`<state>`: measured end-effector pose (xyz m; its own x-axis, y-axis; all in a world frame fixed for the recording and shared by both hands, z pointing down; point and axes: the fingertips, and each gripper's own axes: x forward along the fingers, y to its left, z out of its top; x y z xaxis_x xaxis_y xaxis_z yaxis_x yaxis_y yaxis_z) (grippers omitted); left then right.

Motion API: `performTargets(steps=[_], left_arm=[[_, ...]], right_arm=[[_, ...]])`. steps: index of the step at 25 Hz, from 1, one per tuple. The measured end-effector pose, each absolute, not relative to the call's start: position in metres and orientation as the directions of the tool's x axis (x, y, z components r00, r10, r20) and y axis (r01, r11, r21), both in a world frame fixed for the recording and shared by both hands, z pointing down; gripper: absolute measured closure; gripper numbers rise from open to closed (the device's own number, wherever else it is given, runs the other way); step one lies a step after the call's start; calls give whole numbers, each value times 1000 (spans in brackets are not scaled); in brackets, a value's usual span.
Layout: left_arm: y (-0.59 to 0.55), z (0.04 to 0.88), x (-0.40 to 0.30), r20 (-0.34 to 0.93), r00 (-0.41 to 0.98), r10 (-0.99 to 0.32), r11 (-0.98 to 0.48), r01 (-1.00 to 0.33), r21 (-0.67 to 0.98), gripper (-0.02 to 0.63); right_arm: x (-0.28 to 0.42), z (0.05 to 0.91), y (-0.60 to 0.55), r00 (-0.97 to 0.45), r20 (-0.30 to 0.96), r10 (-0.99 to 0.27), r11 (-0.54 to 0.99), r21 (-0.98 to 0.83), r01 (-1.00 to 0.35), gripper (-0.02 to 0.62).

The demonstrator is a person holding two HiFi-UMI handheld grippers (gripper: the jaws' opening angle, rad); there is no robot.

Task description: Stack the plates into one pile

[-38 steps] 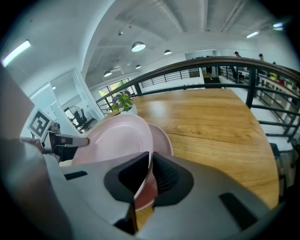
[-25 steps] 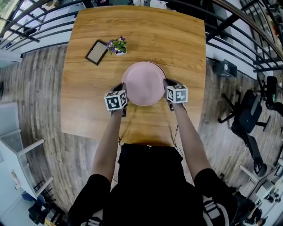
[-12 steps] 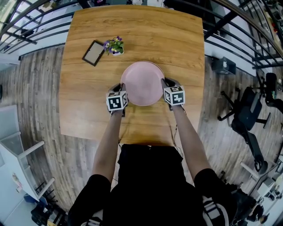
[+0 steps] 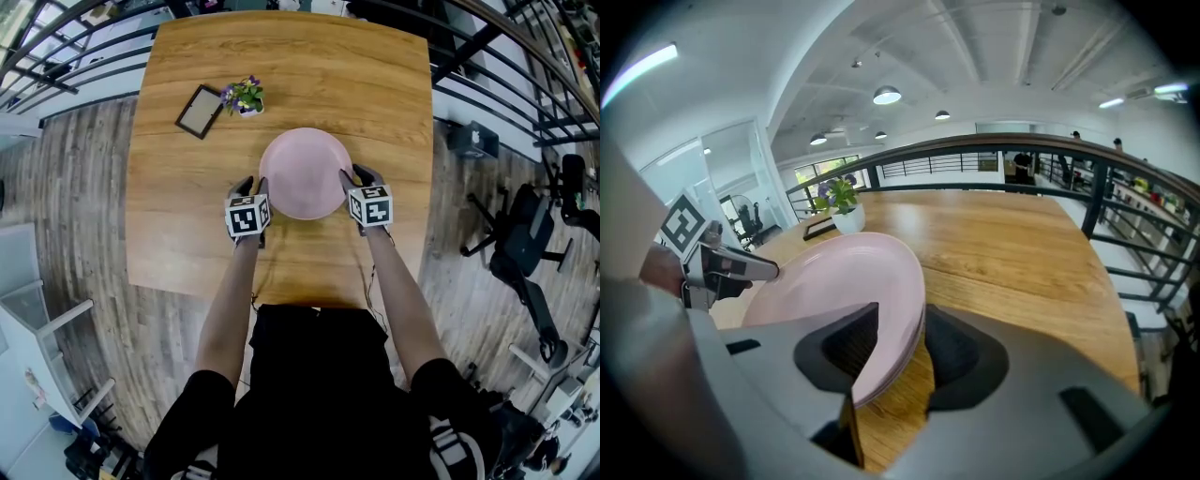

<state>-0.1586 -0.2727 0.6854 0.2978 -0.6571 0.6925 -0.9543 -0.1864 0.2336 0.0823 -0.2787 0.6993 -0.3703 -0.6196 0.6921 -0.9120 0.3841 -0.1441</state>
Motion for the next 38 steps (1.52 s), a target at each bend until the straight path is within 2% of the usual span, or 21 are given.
performTargets(steps=[8, 14, 18, 22, 28, 38], left_arm=[[-261, 680, -163, 677, 295, -675, -184, -955, 233, 477], [-256, 669, -168, 646, 291, -705, -188, -956, 226, 477], [-249, 661, -167, 641, 322, -697, -200, -945, 257, 479], [-241, 654, -169, 633, 335, -698, -212, -941, 264, 482], [-225, 646, -167, 616, 377, -691, -218, -922, 320, 544], [-212, 625, -148, 570, 457, -682, -331, -889, 316, 577]], right_arm=[[82, 694, -269, -353, 684, -638, 373, -127, -919, 416], [91, 680, -263, -327, 643, -693, 342, -106, -933, 490], [93, 675, -252, -316, 640, -701, 325, -107, -940, 586], [92, 675, -239, -317, 645, -695, 317, -120, -941, 588], [83, 670, -214, -332, 639, -694, 307, -154, -939, 588], [81, 662, -177, -329, 626, -707, 294, -164, -942, 588]])
